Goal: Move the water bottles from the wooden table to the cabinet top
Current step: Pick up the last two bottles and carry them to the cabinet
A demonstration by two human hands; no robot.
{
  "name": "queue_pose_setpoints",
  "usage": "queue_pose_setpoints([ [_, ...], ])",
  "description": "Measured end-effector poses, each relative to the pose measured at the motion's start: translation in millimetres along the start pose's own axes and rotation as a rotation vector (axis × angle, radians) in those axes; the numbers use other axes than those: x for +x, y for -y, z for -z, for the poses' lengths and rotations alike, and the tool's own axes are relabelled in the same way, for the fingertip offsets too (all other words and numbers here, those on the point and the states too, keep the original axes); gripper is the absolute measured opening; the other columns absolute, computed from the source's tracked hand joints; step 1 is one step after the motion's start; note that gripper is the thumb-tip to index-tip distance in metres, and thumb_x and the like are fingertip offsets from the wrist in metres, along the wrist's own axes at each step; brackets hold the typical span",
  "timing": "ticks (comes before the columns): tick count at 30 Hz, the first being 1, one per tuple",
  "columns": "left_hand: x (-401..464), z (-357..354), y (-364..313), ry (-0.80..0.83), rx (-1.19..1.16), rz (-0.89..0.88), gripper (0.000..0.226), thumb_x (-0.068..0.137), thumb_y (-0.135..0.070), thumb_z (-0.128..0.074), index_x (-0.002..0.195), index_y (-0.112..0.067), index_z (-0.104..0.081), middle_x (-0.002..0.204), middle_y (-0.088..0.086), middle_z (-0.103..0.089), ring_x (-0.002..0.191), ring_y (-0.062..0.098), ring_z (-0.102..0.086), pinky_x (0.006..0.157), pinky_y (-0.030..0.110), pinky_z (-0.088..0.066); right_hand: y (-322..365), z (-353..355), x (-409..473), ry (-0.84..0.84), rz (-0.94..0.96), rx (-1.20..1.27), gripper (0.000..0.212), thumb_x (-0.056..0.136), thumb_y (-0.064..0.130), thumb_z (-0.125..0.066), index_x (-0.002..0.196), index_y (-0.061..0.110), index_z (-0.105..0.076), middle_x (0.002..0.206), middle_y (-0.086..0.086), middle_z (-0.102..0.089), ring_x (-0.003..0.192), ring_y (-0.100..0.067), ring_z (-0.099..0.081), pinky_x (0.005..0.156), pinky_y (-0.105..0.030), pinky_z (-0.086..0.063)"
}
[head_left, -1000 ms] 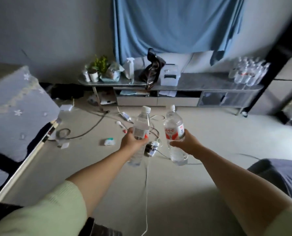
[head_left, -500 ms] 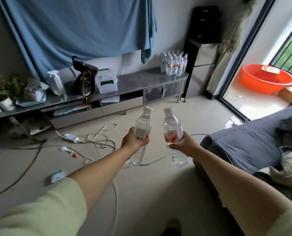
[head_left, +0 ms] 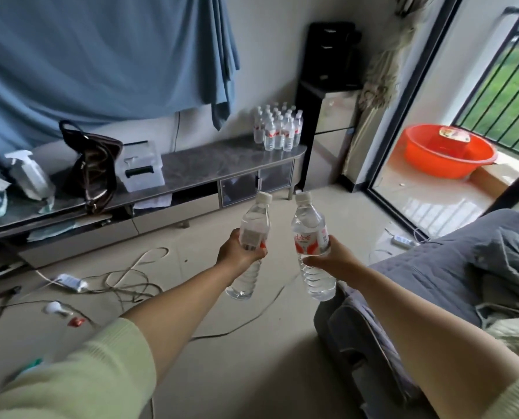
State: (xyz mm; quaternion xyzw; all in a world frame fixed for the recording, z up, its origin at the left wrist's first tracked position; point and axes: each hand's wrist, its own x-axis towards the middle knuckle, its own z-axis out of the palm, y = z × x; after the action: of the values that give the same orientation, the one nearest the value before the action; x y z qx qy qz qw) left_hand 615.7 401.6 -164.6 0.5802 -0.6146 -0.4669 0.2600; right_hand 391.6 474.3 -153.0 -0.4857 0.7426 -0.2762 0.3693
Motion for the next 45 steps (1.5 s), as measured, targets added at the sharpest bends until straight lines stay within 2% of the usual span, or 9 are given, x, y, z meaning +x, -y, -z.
queue_pose_setpoints([
  [10, 140.1, -41.9, -41.0, 0.065, -0.018, 0.017, 0.059, 0.064, -0.038, -0.08, 0.114, -0.026, -0.052, 0.104, -0.002, -0.065, 0.092, 0.018, -0.06, 0.077, 0.028, -0.045, 5.0, 42.8, 126.2, -0.01, -0.025, 0.111, 0.053, 0.071, 0.023, -0.081, 0.117, 0.014, -0.057, 0.104, -0.007, -0.07, 0.098, -0.026, -0.066, 0.093, -0.045, -0.053],
  [20, 340.1, -12.1, -96.7, 0.14, -0.022, -0.037, 0.052, 0.064, -0.032, -0.08, 0.11, -0.02, -0.058, 0.1, 0.003, -0.069, 0.094, 0.023, -0.065, 0.088, 0.039, -0.052, 61.8, 92.4, 296.2, -0.084, -0.033, 0.194, 0.04, 0.075, 0.015, -0.078, 0.112, 0.014, -0.062, 0.1, -0.009, -0.071, 0.092, -0.026, -0.068, 0.082, -0.041, -0.057],
  [25, 407.7, -2.9, -108.7, 0.129, -0.109, 0.006, 0.054, 0.07, -0.019, -0.08, 0.117, -0.012, -0.055, 0.106, 0.01, -0.068, 0.1, 0.027, -0.064, 0.095, 0.044, -0.05, 79.6, 92.3, 362.7, -0.073, -0.059, 0.253, 0.037, 0.077, 0.018, -0.078, 0.11, 0.018, -0.061, 0.098, -0.008, -0.072, 0.09, -0.025, -0.069, 0.065, -0.032, -0.054],
  [30, 463.2, -2.3, -115.4, 0.122, -0.166, 0.035, 0.053, 0.075, -0.008, -0.077, 0.121, -0.005, -0.051, 0.105, 0.011, -0.064, 0.09, 0.019, -0.06, 0.075, 0.023, -0.047, 89.1, 89.8, 429.6, -0.018, -0.044, 0.242, 0.036, 0.076, 0.015, -0.078, 0.109, 0.017, -0.062, 0.095, -0.006, -0.072, 0.087, -0.022, -0.069, 0.062, -0.026, -0.052],
  [35, 547.5, -5.1, -122.2, 0.078, -0.145, 0.075, 0.057, 0.073, -0.01, -0.079, 0.121, -0.008, -0.048, 0.102, 0.007, -0.063, 0.086, 0.016, -0.061, 0.073, 0.022, -0.049, 95.6, 95.5, 524.7, 0.014, -0.022, 0.245, 0.032, 0.075, 0.012, -0.079, 0.102, 0.018, -0.064, 0.089, -0.002, -0.073, 0.077, -0.013, -0.07, 0.053, -0.018, -0.049],
  [37, 588.9, -7.3, -129.1, 0.052, -0.093, 0.09, 0.061, 0.069, -0.018, -0.083, 0.119, -0.013, -0.048, 0.108, 0.009, -0.065, 0.099, 0.024, -0.062, 0.091, 0.035, -0.05, 99.7, 103.6, 570.1, 0.035, 0.001, 0.244, 0.029, 0.074, 0.007, -0.077, 0.1, 0.016, -0.065, 0.088, -0.005, -0.073, 0.072, -0.011, -0.07, 0.054, -0.018, -0.05],
  [39, 634.7, -12.1, -140.7, 0.035, -0.086, 0.11, 0.063, 0.068, -0.02, -0.084, 0.118, -0.017, -0.046, 0.111, 0.009, -0.063, 0.103, 0.026, -0.06, 0.097, 0.04, -0.047, 103.9, 115.7, 620.5, 0.042, 0.017, 0.232, 0.028, 0.073, 0.008, -0.078, 0.097, 0.017, -0.066, 0.086, -0.006, -0.073, 0.073, -0.013, -0.071, 0.06, -0.022, -0.053],
  [43, 712.5, -22.8, -166.6, -0.013, -0.131, 0.139, 0.065, 0.068, -0.017, -0.084, 0.118, -0.017, -0.043, 0.111, 0.007, -0.06, 0.102, 0.025, -0.058, 0.09, 0.034, -0.046, 111.8, 143.6, 707.0, 0.039, 0.008, 0.195, 0.038, 0.068, 0.018, -0.081, 0.103, 0.017, -0.066, 0.09, -0.003, -0.074, 0.086, -0.021, -0.072, 0.079, -0.034, -0.057],
  [45, 750.2, -30.0, -176.5, -0.038, -0.137, 0.152, 0.06, 0.067, -0.021, -0.084, 0.112, -0.02, -0.044, 0.107, 0.005, -0.061, 0.098, 0.024, -0.06, 0.086, 0.033, -0.047, 113.9, 156.1, 748.3, 0.002, -0.012, 0.181, 0.044, 0.066, 0.022, -0.084, 0.105, 0.021, -0.063, 0.091, 0.001, -0.074, 0.085, -0.016, -0.071, 0.075, -0.028, -0.054],
])
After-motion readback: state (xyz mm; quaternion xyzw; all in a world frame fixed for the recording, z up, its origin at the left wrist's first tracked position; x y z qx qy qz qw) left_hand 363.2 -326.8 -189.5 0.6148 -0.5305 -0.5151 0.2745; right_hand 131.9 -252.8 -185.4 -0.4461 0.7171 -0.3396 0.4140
